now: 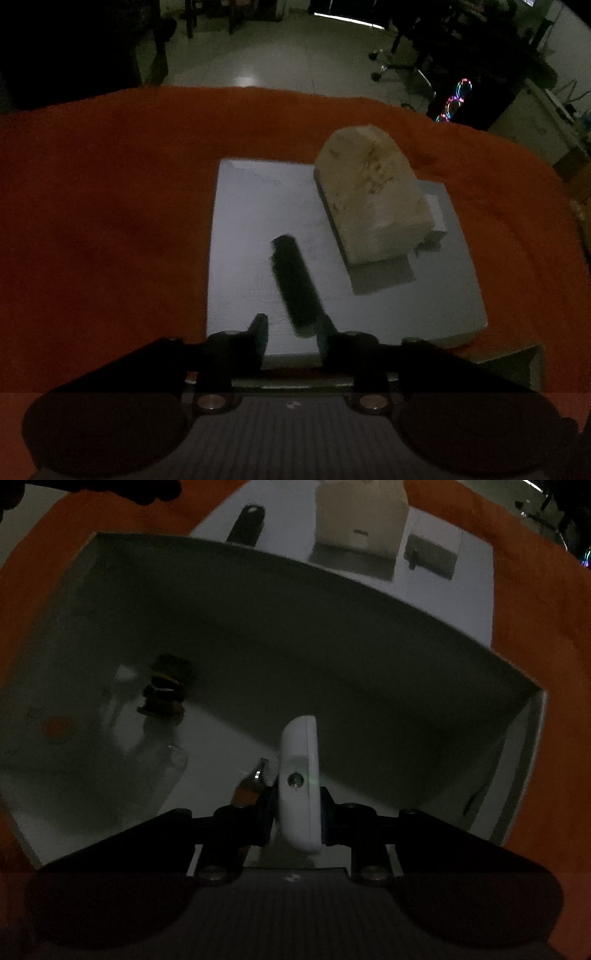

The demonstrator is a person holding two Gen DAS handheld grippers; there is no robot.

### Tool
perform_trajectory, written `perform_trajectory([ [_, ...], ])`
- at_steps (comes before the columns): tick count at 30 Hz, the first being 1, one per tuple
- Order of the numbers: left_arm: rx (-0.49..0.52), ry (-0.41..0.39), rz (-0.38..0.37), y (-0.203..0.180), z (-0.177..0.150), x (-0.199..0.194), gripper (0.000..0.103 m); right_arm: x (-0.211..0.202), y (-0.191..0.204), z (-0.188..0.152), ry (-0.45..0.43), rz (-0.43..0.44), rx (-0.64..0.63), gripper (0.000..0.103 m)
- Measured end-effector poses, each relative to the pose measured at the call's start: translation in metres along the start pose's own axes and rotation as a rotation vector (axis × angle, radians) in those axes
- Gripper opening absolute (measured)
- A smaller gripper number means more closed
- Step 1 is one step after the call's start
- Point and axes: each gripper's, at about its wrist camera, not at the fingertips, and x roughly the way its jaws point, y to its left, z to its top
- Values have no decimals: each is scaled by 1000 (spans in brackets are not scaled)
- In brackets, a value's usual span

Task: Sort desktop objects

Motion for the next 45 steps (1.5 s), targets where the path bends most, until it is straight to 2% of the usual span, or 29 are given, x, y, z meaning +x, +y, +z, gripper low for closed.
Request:
perform_trajectory([
  [4, -16, 28, -8, 2, 4, 21, 36, 13, -8, 2, 45, 18, 10, 26],
  [8, -29, 38, -18, -2, 8, 37, 37, 13, -12, 7, 56, 39, 6, 26],
  [11, -22, 41, -37, -10, 9, 46, 37, 11, -16, 9, 107, 51, 9, 26],
  [16, -36, 32, -67, -26, 11, 65, 37, 14, -23, 1, 225, 121, -9, 26],
  [19, -42, 41, -61, -34, 14, 80, 37, 22, -26, -5, 271, 150, -14, 26],
  [23, -83, 69, -46, -36, 17, 99, 37, 30, -18, -9, 250, 106, -27, 26],
  [26, -104, 79, -54, -37, 18, 108, 48, 32, -16, -11, 240, 97, -29, 26],
  [29, -110, 89, -56, -42, 23, 112, 47, 33, -16, -14, 233, 106, -35, 26],
  [31, -128, 96, -62, -43, 25, 112, 51, 35, -14, -15, 234, 102, -54, 27],
  [32, -134, 96, -63, -43, 26, 113, 52, 37, -12, -18, 233, 102, -61, 29],
  [33, -132, 97, -57, -44, 26, 114, 52, 38, -10, -20, 231, 108, -62, 36],
  [37, -130, 90, -44, -46, 27, 117, 52, 37, -12, -21, 234, 145, -30, 43],
  [41, -117, 77, -20, -48, 28, 120, 48, 31, -12, -21, 213, 138, -34, 43],
  [45, -81, 60, -7, -54, 27, 124, 25, 28, -12, -23, 193, 136, -24, 43],
])
